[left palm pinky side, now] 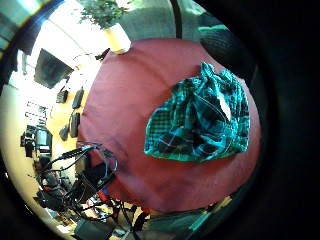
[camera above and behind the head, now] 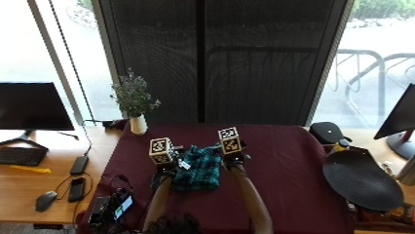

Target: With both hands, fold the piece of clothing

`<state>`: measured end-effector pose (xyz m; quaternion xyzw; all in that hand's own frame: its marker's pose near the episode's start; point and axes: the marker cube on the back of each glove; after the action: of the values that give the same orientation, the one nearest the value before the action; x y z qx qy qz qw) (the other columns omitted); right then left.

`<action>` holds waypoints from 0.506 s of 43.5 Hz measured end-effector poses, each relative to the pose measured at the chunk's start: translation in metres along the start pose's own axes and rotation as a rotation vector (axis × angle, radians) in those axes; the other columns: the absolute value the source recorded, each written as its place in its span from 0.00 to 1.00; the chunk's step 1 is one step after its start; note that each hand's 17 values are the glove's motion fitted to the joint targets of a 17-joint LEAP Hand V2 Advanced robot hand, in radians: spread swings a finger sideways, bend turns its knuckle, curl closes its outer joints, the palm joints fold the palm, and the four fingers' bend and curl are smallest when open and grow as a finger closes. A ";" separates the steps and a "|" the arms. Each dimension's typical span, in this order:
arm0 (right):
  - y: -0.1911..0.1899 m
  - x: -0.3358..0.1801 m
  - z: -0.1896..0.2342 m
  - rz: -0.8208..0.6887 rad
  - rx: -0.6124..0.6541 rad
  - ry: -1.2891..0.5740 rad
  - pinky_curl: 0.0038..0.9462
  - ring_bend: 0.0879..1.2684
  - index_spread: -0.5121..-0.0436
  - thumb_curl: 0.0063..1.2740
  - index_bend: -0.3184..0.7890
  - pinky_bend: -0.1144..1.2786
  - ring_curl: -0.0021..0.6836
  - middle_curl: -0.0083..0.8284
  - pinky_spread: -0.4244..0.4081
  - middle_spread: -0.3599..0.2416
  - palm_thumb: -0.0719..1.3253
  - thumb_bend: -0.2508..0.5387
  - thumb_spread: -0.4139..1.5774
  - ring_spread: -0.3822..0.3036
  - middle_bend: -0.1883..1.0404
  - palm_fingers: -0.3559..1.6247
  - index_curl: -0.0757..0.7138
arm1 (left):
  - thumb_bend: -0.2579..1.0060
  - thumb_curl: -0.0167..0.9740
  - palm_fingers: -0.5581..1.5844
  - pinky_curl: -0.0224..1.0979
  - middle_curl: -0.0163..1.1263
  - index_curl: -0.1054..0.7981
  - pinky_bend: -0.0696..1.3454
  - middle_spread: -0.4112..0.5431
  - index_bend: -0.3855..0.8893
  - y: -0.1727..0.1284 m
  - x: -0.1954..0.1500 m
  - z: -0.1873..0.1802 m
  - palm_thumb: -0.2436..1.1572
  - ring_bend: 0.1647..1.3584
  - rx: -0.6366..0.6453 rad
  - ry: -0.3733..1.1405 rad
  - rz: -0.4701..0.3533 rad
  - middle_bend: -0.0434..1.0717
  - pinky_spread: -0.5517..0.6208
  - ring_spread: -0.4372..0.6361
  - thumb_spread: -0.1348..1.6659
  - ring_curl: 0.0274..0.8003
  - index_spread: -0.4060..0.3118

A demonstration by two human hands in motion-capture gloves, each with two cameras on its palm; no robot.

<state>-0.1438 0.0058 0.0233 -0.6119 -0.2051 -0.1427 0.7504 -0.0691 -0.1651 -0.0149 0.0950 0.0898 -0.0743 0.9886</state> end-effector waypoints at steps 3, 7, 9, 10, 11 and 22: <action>-0.010 0.029 0.004 0.115 0.114 0.032 0.35 0.20 0.44 0.35 0.50 0.48 0.52 0.44 0.70 0.50 0.58 0.28 0.84 0.58 0.31 0.39 0.47 | 0.26 0.28 0.53 0.33 0.38 0.54 0.21 0.38 0.42 0.001 0.013 0.005 0.51 0.21 -0.006 -0.008 0.039 0.21 0.71 0.49 0.91 0.40 0.36; -0.002 0.047 -0.004 0.180 0.282 -0.048 0.34 0.16 0.44 0.34 0.48 0.47 0.48 0.44 0.75 0.50 0.56 0.29 0.85 0.63 0.30 0.39 0.49 | 0.26 0.28 0.53 0.33 0.38 0.54 0.20 0.38 0.42 0.004 0.030 0.004 0.51 0.21 -0.004 0.007 0.078 0.21 0.71 0.49 0.91 0.41 0.36; 0.002 0.050 -0.007 0.188 0.329 -0.083 0.33 0.15 0.43 0.33 0.47 0.46 0.47 0.43 0.77 0.50 0.56 0.29 0.86 0.64 0.29 0.39 0.50 | 0.26 0.28 0.53 0.33 0.38 0.54 0.20 0.38 0.42 0.005 0.034 0.004 0.51 0.21 0.002 0.011 0.084 0.21 0.71 0.49 0.91 0.41 0.36; 0.003 0.051 -0.007 0.189 0.346 -0.096 0.33 0.15 0.44 0.33 0.46 0.46 0.47 0.43 0.77 0.50 0.55 0.29 0.86 0.65 0.29 0.39 0.50 | 0.26 0.28 0.53 0.33 0.38 0.54 0.20 0.38 0.42 0.005 0.036 0.004 0.51 0.21 0.003 0.010 0.083 0.21 0.71 0.49 0.91 0.41 0.36; 0.003 0.051 -0.007 0.189 0.363 -0.110 0.33 0.14 0.43 0.33 0.46 0.46 0.47 0.43 0.78 0.50 0.55 0.30 0.86 0.65 0.29 0.39 0.50 | 0.26 0.28 0.53 0.33 0.38 0.54 0.20 0.38 0.42 0.006 0.036 0.004 0.51 0.20 0.003 0.008 0.082 0.21 0.71 0.49 0.91 0.41 0.36; 0.007 0.058 0.001 0.181 0.421 -0.166 0.33 0.13 0.43 0.32 0.44 0.44 0.47 0.41 0.81 0.53 0.55 0.30 0.87 0.69 0.29 0.40 0.53 | 0.25 0.28 0.53 0.34 0.38 0.54 0.19 0.38 0.42 0.009 0.040 0.014 0.51 0.21 -0.034 0.006 0.079 0.21 0.71 0.49 0.91 0.41 0.36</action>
<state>-0.0896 0.0099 0.0457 -0.4673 -0.2356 0.0216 0.8518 -0.0268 -0.1640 -0.0074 0.0818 0.0902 -0.0334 0.9920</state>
